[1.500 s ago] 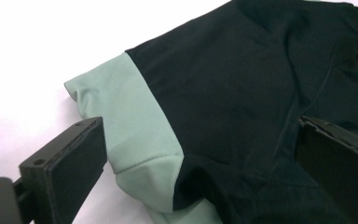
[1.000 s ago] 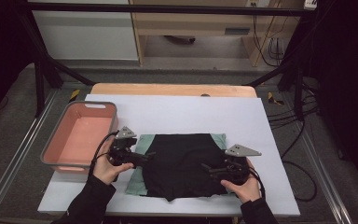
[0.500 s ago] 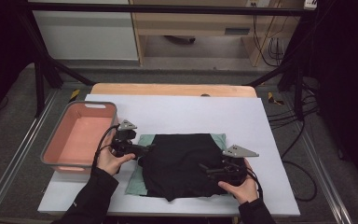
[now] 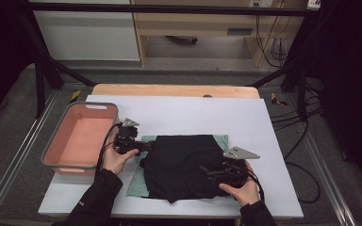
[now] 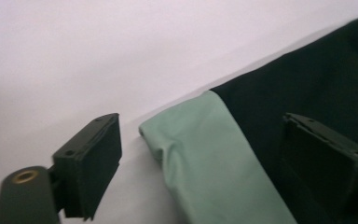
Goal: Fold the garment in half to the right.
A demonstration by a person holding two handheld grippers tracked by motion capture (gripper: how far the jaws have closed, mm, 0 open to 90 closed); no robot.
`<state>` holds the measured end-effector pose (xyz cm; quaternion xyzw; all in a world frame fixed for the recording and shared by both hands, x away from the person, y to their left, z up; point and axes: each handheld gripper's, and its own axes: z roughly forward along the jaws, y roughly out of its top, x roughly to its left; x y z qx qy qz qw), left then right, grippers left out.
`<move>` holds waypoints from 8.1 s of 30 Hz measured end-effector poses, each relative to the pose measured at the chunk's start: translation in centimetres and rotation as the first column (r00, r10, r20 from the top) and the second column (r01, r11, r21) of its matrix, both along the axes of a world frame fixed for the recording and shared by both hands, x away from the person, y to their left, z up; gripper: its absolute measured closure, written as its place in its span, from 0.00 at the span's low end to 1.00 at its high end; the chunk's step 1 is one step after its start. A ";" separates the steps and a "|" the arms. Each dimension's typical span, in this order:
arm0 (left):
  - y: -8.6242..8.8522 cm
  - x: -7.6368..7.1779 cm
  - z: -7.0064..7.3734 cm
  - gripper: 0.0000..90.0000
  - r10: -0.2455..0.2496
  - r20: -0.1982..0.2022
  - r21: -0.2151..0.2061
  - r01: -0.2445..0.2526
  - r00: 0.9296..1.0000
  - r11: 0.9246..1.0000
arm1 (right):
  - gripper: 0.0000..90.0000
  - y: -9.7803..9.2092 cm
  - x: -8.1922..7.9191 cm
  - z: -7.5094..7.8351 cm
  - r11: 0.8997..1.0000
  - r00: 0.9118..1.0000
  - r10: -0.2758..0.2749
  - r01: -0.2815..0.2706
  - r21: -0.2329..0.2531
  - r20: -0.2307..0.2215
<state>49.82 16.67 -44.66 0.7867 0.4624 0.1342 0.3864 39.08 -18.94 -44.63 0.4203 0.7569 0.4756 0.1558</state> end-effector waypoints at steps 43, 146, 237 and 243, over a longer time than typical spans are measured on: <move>-0.5 1.4 -2.9 0.76 0.035 -0.003 0.055 -0.035 0.999 0.998 | 0.02 2.9 -0.7 -0.5 0.995 0.995 0.101 -0.101 -0.016 -0.015; -0.4 1.3 -3.4 0.88 -0.016 0.044 0.040 0.014 0.999 0.999 | 0.29 20.4 -3.4 -3.7 0.888 0.940 0.335 -0.336 -0.313 -0.059; 1.5 -1.4 4.0 0.94 -0.053 0.156 -0.049 0.062 0.986 0.997 | 0.90 17.5 -3.5 0.3 0.949 0.953 0.303 -0.300 -0.099 0.020; 1.6 -1.6 4.8 0.94 -0.062 0.158 -0.036 0.069 0.985 0.997 | 0.90 17.6 -3.5 0.6 0.954 0.955 0.295 -0.292 -0.070 0.022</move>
